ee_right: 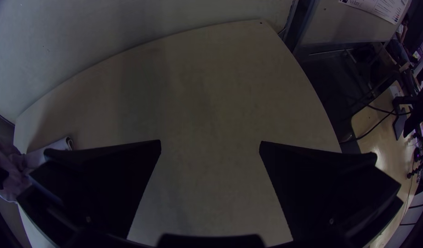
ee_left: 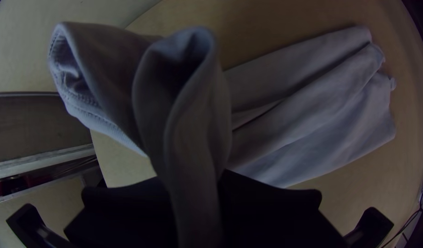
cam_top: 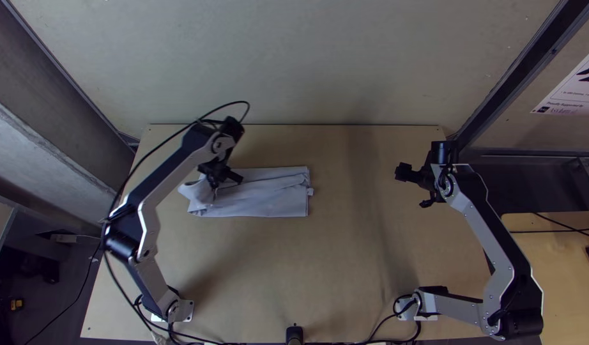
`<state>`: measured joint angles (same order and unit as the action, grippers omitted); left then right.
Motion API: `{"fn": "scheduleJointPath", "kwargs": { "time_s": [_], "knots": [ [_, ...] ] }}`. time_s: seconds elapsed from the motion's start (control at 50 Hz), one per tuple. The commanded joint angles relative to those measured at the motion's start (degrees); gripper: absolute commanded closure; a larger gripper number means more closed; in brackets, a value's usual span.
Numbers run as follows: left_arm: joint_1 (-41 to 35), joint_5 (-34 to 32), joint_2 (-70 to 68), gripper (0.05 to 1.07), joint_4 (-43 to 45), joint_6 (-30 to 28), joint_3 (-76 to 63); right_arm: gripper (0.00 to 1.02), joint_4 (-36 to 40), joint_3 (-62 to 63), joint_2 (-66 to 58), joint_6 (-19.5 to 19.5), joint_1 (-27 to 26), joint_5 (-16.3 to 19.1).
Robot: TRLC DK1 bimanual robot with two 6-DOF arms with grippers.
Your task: Fold the t-shirt
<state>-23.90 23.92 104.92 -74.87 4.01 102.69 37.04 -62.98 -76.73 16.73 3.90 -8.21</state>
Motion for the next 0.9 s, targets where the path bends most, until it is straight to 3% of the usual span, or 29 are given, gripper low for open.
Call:
{"fn": "scheduleJointPath", "kwargs": {
  "time_s": [0.0, 0.78, 0.8, 0.84, 0.88],
  "knots": [
    [-3.3, 2.0, 5.4, 1.04, -4.3, 5.7, 6.8, 0.04, -0.3, 2.0, 1.6, 1.1, -0.9, -0.6],
    [-19.2, 2.4, 27.9, 1.04, -4.5, 7.2, 29.6, 0.04, -3.5, 9.8, 5.3, 1.3, -2.0, -0.6],
    [-19.5, 2.4, 28.1, 1.02, -4.2, 7.2, 29.9, 0.04, -3.5, 10.2, 5.3, 1.3, -2.0, -0.6],
    [-20.2, 2.4, 28.8, 0.84, -3.2, 7.3, 30.9, 0.04, -3.6, 10.9, 5.4, 1.3, -1.9, -0.5],
    [-21.0, 1.6, 28.8, 0.40, -1.6, 8.0, 31.2, 0.04, -4.1, 11.9, 5.4, 1.5, -1.7, -0.6]
  ]
}}
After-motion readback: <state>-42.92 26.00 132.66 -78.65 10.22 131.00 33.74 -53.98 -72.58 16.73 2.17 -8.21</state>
